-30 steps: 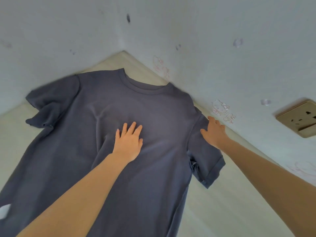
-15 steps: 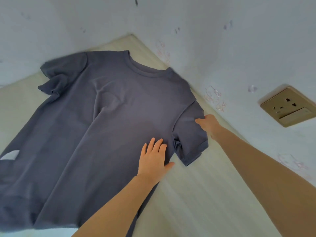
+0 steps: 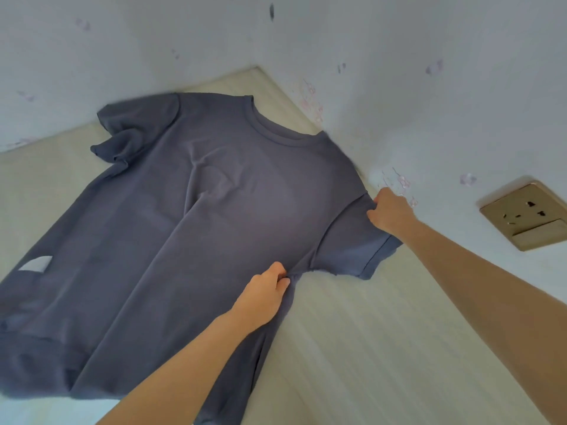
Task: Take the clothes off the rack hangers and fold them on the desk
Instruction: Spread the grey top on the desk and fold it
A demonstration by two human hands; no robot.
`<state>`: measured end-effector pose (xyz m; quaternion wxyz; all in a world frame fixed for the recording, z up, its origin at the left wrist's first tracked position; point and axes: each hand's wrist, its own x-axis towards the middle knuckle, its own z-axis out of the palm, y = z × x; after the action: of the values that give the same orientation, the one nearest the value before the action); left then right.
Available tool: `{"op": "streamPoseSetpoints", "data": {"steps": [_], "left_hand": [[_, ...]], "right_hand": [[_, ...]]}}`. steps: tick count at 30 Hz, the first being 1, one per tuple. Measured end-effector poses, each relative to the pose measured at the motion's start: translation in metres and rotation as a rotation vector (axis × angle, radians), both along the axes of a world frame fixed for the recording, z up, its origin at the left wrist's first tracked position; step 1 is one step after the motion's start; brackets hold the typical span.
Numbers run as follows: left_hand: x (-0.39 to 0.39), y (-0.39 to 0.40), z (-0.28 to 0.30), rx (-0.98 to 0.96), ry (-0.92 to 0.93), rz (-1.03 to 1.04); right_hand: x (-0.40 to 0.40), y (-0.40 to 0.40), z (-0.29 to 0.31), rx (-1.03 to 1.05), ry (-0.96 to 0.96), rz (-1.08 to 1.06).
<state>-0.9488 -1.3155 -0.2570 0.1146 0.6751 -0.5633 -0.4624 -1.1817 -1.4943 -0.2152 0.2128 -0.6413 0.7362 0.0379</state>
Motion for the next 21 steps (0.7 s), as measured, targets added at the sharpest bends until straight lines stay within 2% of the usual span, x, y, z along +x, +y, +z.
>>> {"op": "streamPoseSetpoints", "data": {"steps": [2,4,8,9,10,13,16,21], "left_hand": [[0.016,-0.007,0.007,0.121,0.170,0.121],[0.035,-0.018,0.017,0.196,0.308,0.245],[0.091,-0.038,0.019,0.110,0.458,0.715],[0.104,-0.039,0.016,0.119,0.458,0.791],[0.114,-0.036,0.012,0.150,0.446,0.815],[0.126,-0.016,0.002,0.252,0.349,0.716],[0.123,0.000,-0.004,0.221,0.215,0.630],[0.110,0.014,-0.002,0.103,-0.091,0.443]], "right_hand": [[0.025,-0.022,0.022,0.009,0.106,0.062],[0.061,-0.049,0.043,-0.009,0.056,0.026],[0.130,-0.100,0.063,-0.075,-0.552,-0.226],[0.142,-0.105,0.062,-0.103,-0.607,-0.233],[0.152,-0.106,0.061,-0.134,-0.570,-0.177],[0.171,-0.080,0.044,-0.064,-0.299,0.103],[0.175,-0.041,0.015,0.030,-0.081,0.410],[0.187,0.012,-0.024,-0.033,-0.236,0.752]]}}
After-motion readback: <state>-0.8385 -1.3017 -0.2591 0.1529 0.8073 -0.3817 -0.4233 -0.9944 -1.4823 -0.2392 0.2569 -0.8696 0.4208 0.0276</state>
